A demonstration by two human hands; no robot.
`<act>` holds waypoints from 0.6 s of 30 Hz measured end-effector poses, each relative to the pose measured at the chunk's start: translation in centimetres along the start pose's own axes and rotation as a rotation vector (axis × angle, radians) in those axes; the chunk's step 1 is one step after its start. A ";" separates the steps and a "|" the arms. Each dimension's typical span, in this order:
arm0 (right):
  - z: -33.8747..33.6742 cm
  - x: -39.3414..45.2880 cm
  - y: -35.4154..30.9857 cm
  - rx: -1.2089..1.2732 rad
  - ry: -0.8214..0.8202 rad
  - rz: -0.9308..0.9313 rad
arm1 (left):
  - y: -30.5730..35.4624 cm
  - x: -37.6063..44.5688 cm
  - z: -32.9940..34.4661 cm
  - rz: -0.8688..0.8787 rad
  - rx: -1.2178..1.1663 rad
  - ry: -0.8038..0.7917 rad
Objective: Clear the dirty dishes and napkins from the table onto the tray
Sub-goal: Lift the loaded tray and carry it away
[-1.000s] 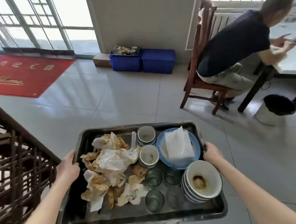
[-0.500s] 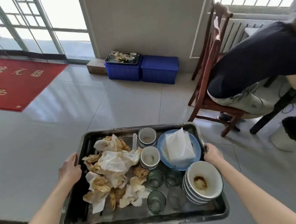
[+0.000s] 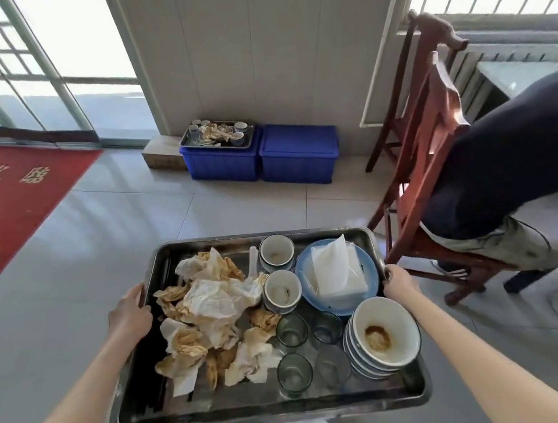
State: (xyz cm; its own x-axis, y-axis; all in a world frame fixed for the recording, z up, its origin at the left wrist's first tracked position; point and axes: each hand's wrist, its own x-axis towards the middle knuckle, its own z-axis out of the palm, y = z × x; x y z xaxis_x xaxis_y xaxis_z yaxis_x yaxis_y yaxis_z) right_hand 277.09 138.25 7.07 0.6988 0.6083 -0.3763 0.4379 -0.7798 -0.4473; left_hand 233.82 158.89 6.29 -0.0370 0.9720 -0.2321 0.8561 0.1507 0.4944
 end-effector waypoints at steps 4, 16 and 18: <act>-0.8 9.3 -4.8 -0.059 -0.021 -0.011 | 5.3 9.0 0.6 0.012 0.035 -0.006; -6.1 34.8 -20.8 -0.057 -0.010 -0.012 | 22.1 35.3 1.8 0.023 0.035 0.002; -6.7 38.7 -23.4 -0.075 -0.002 -0.011 | 24.5 39.9 2.3 0.022 0.037 -0.013</act>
State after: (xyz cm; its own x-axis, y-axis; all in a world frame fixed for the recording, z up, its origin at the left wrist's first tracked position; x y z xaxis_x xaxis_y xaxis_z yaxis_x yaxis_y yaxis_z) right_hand 297.65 179.07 8.40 0.6927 0.6172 -0.3732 0.4869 -0.7819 -0.3894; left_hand 254.47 200.94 7.22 -0.0119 0.9725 -0.2326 0.8751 0.1227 0.4682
